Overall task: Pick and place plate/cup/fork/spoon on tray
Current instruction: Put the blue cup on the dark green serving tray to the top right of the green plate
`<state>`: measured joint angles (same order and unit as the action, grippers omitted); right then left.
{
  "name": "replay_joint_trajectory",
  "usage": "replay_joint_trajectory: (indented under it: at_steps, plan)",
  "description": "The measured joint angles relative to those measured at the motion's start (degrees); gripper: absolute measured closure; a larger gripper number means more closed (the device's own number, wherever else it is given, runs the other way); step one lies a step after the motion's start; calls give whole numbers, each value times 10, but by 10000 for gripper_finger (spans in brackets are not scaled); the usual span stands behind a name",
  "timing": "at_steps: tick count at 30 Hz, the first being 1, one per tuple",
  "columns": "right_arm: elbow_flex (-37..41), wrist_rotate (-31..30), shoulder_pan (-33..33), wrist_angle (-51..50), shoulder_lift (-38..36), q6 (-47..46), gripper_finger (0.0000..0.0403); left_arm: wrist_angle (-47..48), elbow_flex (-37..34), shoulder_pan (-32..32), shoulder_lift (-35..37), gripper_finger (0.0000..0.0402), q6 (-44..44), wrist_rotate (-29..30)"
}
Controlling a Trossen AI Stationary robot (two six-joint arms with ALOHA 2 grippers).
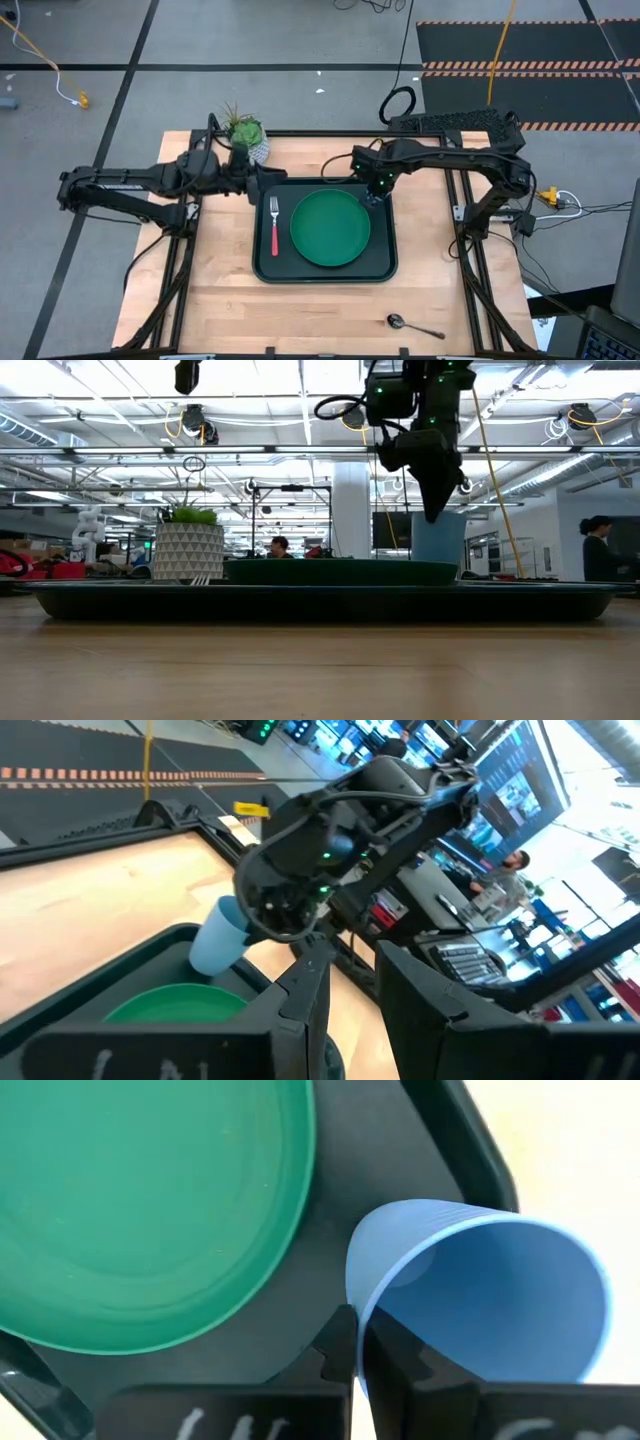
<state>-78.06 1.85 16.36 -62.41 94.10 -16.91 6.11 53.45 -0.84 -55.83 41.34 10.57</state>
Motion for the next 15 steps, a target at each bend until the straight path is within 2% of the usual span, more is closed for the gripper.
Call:
replay_joint_trajectory:
  at_steps: [15]
  plan:
    - [0,-2,0,45,19,-9,401,1,0,24,0,316,8,20]
